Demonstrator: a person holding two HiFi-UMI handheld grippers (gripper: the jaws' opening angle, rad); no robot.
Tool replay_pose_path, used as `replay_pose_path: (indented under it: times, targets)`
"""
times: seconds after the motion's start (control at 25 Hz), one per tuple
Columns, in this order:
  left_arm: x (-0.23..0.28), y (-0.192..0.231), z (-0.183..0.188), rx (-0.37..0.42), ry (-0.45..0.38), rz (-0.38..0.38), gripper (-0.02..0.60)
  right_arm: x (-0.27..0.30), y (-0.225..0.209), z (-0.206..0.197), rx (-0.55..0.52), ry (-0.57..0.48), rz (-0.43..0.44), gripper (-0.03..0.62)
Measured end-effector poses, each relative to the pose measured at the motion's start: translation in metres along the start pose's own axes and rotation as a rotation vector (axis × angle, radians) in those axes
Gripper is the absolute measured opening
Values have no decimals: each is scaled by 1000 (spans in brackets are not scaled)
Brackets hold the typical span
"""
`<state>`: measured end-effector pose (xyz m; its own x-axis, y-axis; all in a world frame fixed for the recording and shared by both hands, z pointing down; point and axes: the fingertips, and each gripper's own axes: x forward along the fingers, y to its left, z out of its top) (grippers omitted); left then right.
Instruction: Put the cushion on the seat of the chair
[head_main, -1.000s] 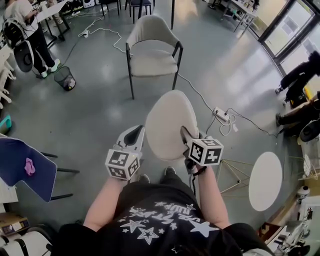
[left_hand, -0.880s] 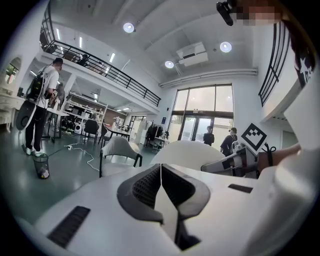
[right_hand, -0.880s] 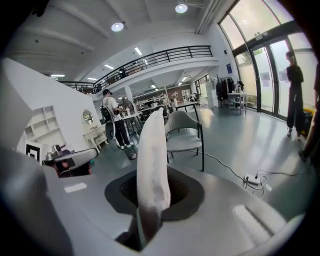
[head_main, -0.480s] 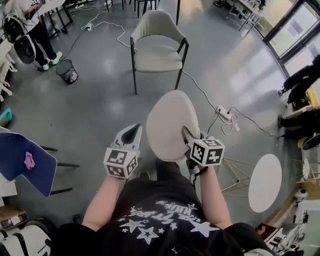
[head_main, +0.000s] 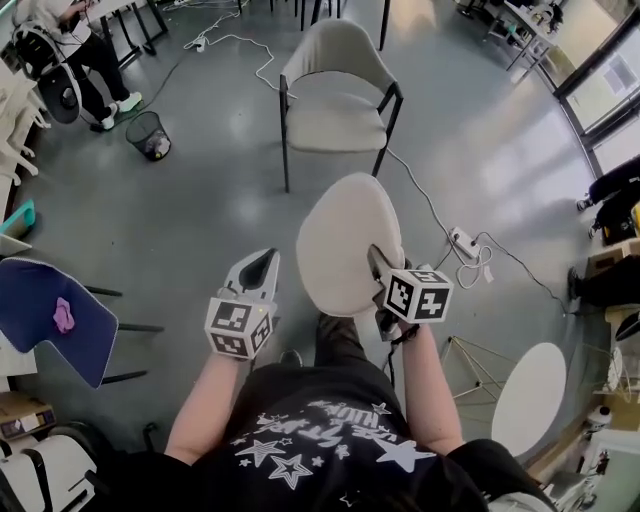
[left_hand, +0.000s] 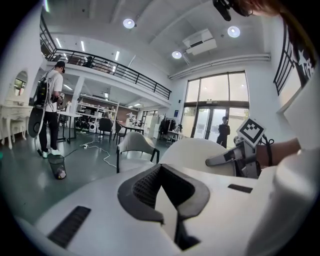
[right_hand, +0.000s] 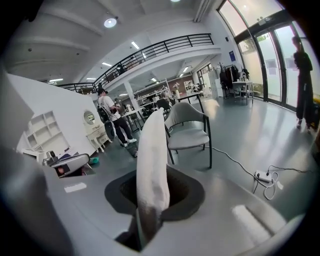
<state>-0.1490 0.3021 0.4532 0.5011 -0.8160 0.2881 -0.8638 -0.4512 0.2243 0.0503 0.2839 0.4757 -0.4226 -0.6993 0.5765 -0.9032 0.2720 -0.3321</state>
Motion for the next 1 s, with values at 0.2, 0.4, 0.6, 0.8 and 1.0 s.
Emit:
replay_pose_path:
  times: [0.2, 0.4, 0.6, 0.8, 1.0]
  targets:
    - [44, 11, 3, -18, 33, 29, 9, 33, -24, 24, -15, 55, 20, 57]
    - [96, 16, 27, -3, 40, 31, 9, 63, -54, 71, -21, 45, 28, 58]
    - [141, 17, 51, 5, 33, 43, 9, 83, -89, 112, 0, 29, 38, 58]
    - [182, 19, 63, 21, 51, 69, 9, 99, -125, 140, 17, 24, 40, 58]
    - [215, 21, 74, 12, 41, 98, 9, 113, -160, 156, 20, 38, 30, 58]
